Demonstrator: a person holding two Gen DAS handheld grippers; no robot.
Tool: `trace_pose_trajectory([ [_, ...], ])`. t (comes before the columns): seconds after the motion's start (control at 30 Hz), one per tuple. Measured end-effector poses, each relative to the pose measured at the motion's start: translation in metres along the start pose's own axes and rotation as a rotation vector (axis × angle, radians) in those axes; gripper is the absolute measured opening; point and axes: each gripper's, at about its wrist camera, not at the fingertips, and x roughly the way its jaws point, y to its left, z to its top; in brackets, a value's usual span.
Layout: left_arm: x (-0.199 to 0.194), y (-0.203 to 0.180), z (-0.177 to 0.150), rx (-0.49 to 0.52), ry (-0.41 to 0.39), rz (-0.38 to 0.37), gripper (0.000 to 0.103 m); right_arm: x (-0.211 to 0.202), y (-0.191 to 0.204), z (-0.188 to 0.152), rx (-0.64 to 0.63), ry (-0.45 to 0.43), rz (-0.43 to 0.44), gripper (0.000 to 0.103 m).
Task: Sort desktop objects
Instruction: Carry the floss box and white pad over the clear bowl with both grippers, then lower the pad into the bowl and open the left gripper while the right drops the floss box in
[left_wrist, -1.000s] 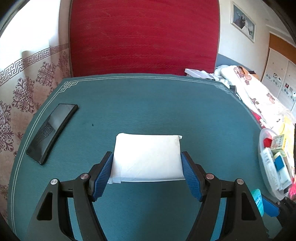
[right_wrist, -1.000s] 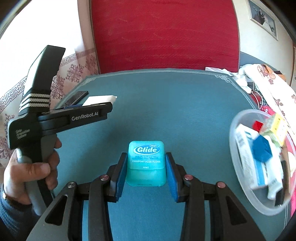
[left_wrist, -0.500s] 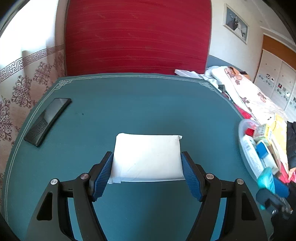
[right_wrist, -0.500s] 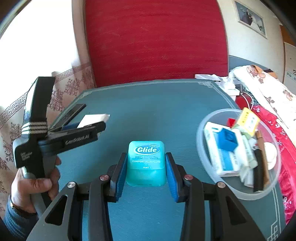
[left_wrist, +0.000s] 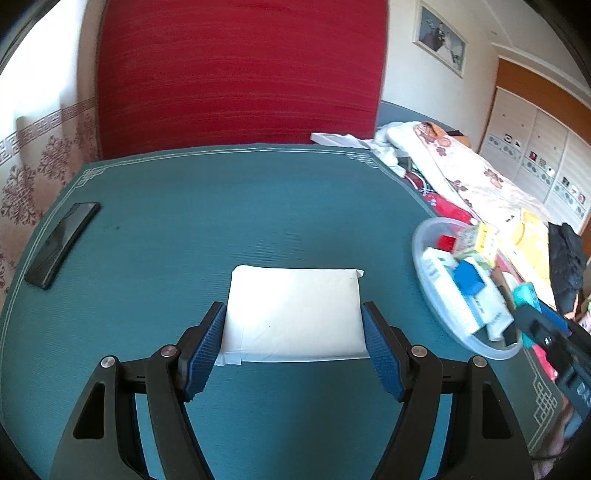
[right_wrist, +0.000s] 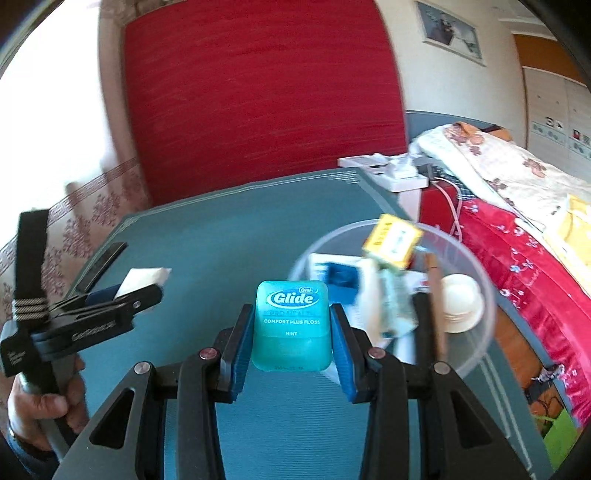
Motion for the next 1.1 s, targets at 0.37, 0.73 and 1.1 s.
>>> trace_pose_trajectory([
  [0.37, 0.002, -0.059, 0.009, 0.073, 0.026, -0.079, 0.075, -0.007, -0.049, 0.012, 0.039, -0.040, -0.050, 0.044],
  [0.73, 0.007, -0.108, 0.021, 0.142, 0.038, -0.140, 0.075, -0.001, -0.091, 0.024, 0.066, -0.053, -0.061, 0.044],
  [1.1, 0.031, -0.144, 0.039, 0.177, 0.049, -0.203, 0.075, 0.016, -0.120, 0.029, 0.110, -0.041, -0.053, 0.044],
])
